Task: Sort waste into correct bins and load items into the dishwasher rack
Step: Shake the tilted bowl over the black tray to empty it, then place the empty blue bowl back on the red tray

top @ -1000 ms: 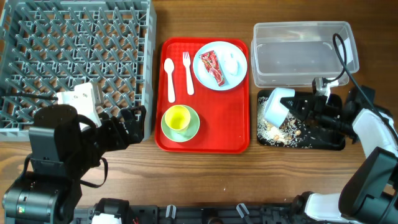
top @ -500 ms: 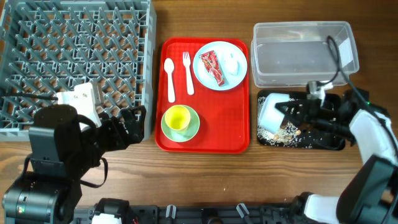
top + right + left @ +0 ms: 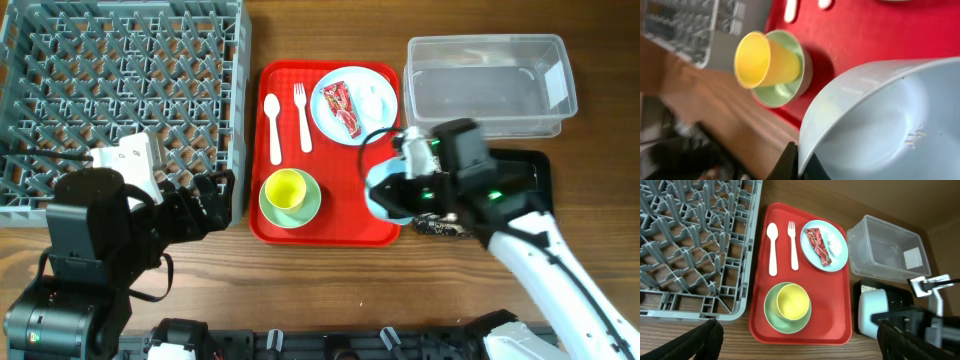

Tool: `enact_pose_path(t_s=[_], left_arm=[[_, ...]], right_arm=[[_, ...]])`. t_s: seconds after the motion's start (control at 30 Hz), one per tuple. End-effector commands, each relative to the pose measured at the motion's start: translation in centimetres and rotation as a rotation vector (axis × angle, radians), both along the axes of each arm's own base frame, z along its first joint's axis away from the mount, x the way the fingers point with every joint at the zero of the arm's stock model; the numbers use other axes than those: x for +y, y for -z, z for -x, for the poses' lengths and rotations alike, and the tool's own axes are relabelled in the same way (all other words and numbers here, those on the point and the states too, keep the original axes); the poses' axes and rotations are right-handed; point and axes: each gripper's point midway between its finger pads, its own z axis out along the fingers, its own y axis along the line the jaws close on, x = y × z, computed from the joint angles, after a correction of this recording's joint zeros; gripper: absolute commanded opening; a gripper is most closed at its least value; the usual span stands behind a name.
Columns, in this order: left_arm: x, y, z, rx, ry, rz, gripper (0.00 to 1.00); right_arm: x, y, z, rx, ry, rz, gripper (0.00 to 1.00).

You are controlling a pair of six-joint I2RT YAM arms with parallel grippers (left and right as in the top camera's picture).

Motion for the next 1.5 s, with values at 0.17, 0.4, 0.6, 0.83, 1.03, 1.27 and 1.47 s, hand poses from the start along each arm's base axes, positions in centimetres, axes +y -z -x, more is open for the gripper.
enact_pose_path(t_s=[0.17, 0.4, 0.6, 0.83, 1.03, 1.27, 1.47], left_arm=[[0.3, -0.5, -0.1, -0.017, -0.008, -0.012, 1.00], [0.3, -0.5, -0.1, -0.017, -0.008, -0.012, 1.00], [0.3, -0.5, -0.1, -0.017, -0.008, -0.012, 1.00], [0.3, -0.5, -0.1, -0.017, -0.008, -0.012, 1.00], [0.3, -0.5, -0.1, -0.017, -0.008, -0.012, 1.00], [0.3, -0.5, -0.1, -0.017, -0.008, -0.012, 1.00], [0.3, -0.5, -0.1, -0.017, -0.008, -0.012, 1.00]], right_arm=[[1.9, -2.3, -1.7, -0.050, 0.068, -0.063, 0.04], [-3.6, -9.0, -3.3, -0.054, 0.044, -0.502, 0.04], [-12.9, -12.0, -3.9, -0.073, 0.111, -0.907, 0.04], [-14.7, -7.3, -4.4, 0.157, 0.285, -1.011, 0.04], [-14.7, -7.5, -4.6, 0.122, 0.265, -1.000, 0.05], [-8.6, -10.1, -3.7, -0.122, 0.078, -0.708, 0.05], [-3.2, -4.9, -3.2, -0.149, 0.218, -0.221, 0.04]])
